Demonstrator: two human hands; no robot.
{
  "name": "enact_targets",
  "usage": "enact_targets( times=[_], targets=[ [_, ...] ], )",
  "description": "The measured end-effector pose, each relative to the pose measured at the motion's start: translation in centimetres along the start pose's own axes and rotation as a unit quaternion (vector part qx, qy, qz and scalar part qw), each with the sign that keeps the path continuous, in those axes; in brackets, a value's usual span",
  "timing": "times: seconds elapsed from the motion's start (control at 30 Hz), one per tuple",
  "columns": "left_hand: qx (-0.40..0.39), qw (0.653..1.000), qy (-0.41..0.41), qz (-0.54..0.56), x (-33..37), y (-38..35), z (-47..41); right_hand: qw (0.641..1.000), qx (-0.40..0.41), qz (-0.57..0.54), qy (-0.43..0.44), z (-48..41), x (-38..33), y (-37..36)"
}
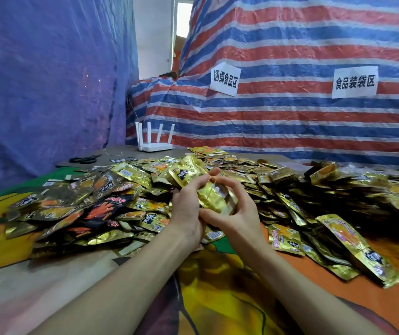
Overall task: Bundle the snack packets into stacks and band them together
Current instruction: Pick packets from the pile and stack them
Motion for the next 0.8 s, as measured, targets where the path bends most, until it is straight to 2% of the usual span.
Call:
enact_targets(
  times=[0.17,0.3,0.43,0.57,0.67,0.8],
  targets=[
    [-0.055,0.997,0.044,0.034,0.1,0.0,0.3,0.998,0.012,-0.001,0.064,-0.2,0.0,-0.1],
    [-0.051,0.997,0.041,0.037,0.1,0.2,0.2,0.998,0.028,0.039,0.031,-0.6,0.6,0.8],
    [-0.047,0.997,0.062,0.024,0.0,0.5,0.3,0.983,-0.054,0.175,-0.007,-1.1,0.8,1.7],
    [-0.030,0.996,0.083,-0.035,-0.6,0.6,0.5,0.930,-0.085,0.357,-0.021,-1.5,0.4,2.4],
    [-0.021,0.992,0.091,-0.080,-1.3,0.5,0.7,0.938,-0.120,0.320,-0.053,-1.4,0.4,2.9],
    [-0.022,0.984,0.077,-0.158,-1.5,0.0,0.9,0.949,-0.109,0.286,-0.071,-1.3,0.2,3.5]
  ],
)
Point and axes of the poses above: each hand's wrist, its own z-axis away from the middle knuckle, its own y-axis out of the back of the hand, x = y × z, the point moved 1 cm from there along -z, towards the middle knuckle, and after that the axes turned 6 degrees about -z, right-handed, at the moved point
